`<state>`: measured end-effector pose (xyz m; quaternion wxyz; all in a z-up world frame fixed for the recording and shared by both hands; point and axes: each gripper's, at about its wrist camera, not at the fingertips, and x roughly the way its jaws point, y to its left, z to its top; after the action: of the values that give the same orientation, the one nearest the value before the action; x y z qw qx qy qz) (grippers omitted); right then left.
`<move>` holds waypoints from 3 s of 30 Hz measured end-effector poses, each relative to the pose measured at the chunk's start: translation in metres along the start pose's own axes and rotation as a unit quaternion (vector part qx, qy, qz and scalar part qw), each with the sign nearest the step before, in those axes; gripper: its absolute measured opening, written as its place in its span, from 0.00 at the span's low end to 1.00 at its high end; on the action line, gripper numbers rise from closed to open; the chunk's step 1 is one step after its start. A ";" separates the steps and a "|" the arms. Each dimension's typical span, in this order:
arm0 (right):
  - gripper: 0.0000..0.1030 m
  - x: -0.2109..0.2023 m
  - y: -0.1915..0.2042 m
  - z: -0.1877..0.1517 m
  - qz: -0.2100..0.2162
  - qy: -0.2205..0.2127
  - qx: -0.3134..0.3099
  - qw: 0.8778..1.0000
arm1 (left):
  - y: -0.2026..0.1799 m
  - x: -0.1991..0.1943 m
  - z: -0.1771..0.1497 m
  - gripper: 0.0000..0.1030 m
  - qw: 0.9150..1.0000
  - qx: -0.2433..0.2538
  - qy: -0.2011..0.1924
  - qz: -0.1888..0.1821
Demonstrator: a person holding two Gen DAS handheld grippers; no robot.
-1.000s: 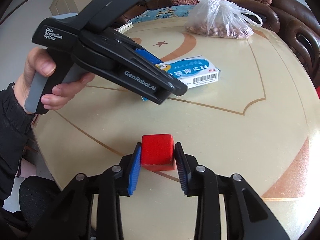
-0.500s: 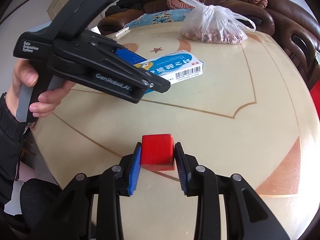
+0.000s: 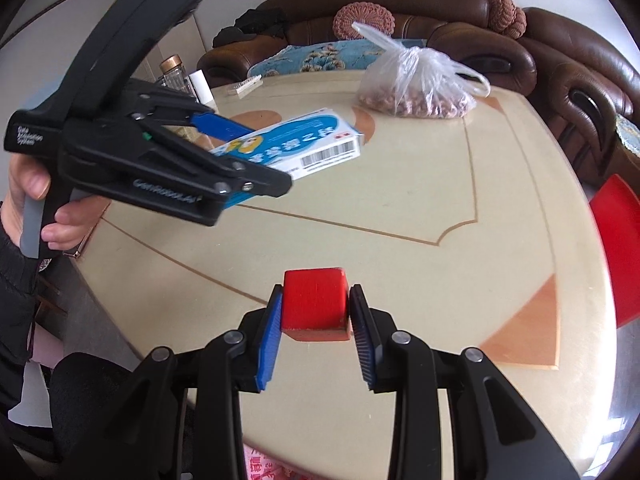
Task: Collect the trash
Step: 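Lift the medicine box with the left tool while the right tool carries the red cube to the bin, then open both tools over the pink bin to drop medicine box and red cube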
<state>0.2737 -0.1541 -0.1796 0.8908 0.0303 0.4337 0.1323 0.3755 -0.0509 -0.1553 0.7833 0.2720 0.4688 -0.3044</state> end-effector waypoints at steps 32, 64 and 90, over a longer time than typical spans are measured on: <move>0.32 -0.147 0.042 -0.096 -0.040 -0.033 -0.009 0.999 | -0.137 -0.102 -0.136 0.63 0.999 0.009 -0.035 -0.027; 0.32 0.063 -0.007 -0.243 -0.007 0.193 0.067 0.979 | -0.191 0.133 -0.226 0.30 0.971 -0.068 0.170 -0.155; 0.68 0.085 -0.010 -0.263 -0.028 0.228 0.037 0.973 | -0.190 0.131 -0.220 0.58 0.972 -0.119 0.175 -0.103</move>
<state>0.1210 -0.1578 -0.4101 0.7701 0.0201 0.6306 0.0944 0.1604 -0.0504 -0.3909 0.6803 0.1758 0.6568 -0.2736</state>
